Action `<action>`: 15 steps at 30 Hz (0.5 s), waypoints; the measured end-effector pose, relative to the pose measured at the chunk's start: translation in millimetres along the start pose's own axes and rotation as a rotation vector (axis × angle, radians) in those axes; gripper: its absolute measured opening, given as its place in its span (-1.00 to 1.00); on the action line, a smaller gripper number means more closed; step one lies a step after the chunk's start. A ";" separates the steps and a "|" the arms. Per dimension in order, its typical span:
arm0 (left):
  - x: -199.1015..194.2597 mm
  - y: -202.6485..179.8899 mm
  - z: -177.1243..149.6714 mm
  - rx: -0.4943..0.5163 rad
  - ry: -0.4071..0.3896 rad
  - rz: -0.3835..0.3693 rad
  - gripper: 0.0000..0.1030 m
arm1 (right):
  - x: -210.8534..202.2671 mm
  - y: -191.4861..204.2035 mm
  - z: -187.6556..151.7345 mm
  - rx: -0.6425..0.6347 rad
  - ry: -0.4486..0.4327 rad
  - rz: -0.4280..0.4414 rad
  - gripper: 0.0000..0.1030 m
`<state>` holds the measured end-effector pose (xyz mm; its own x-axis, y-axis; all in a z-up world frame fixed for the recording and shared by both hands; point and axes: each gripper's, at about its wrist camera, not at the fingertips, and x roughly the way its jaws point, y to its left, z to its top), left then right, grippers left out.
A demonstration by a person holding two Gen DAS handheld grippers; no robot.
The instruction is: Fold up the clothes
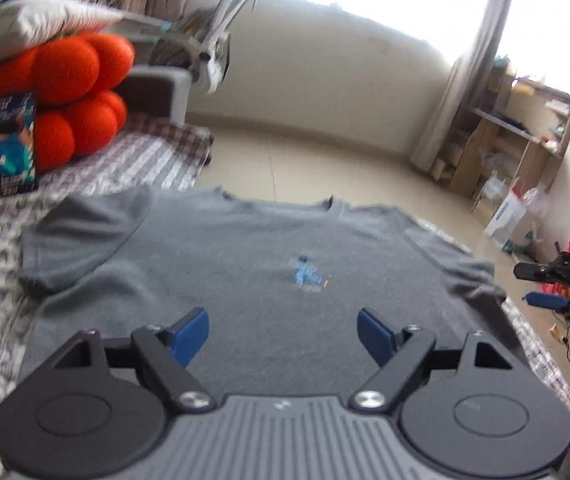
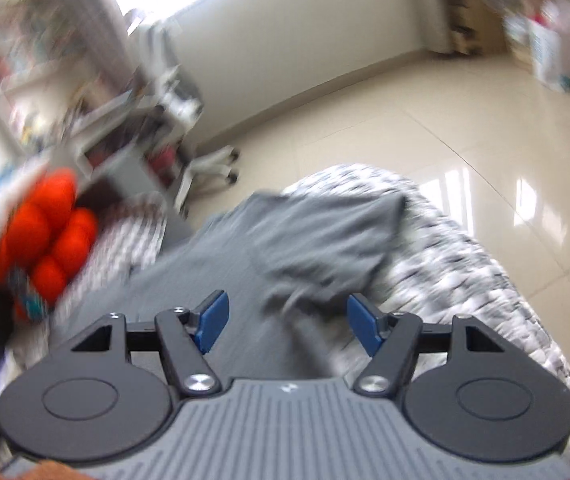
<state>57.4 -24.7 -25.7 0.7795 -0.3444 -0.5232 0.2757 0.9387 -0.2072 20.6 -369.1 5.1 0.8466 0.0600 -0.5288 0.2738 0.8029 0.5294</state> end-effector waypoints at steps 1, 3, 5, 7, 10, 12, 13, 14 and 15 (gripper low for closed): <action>1.2 0.3 -0.5 -0.008 -0.016 -0.009 0.60 | 4.4 -11.8 4.4 0.061 -0.003 0.005 0.35; 6.5 4.1 -1.4 -0.041 -0.023 -0.006 0.60 | 14.6 -30.7 7.8 0.168 0.000 0.008 0.33; 12.1 8.1 -2.2 -0.077 -0.026 0.002 0.60 | 24.6 -45.8 10.1 0.251 0.002 0.009 0.28; 15.1 12.3 -2.3 -0.100 -0.029 0.007 0.60 | 34.5 -52.1 11.6 0.286 0.002 0.011 0.20; 17.3 16.0 -0.5 -0.114 -0.040 0.011 0.60 | 45.5 -49.6 13.8 0.270 0.003 0.004 0.10; 20.1 17.7 0.3 -0.128 -0.034 0.004 0.60 | 50.2 -45.8 15.0 0.247 -0.008 -0.003 0.09; 21.9 18.7 0.7 -0.139 -0.026 -0.005 0.60 | 52.3 -44.2 15.7 0.237 -0.013 -0.009 0.09; 23.6 19.7 0.9 -0.152 -0.019 -0.014 0.60 | 54.4 -42.9 16.5 0.230 -0.021 -0.015 0.08; 25.1 20.6 0.7 -0.164 -0.014 -0.022 0.60 | 56.5 -41.9 16.8 0.225 -0.030 -0.021 0.05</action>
<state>83.0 -13.9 -42.5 0.7822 -0.3638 -0.5057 0.1983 0.9149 -0.3516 64.6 -409.4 -35.9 0.8518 0.0239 -0.5233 0.3840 0.6510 0.6548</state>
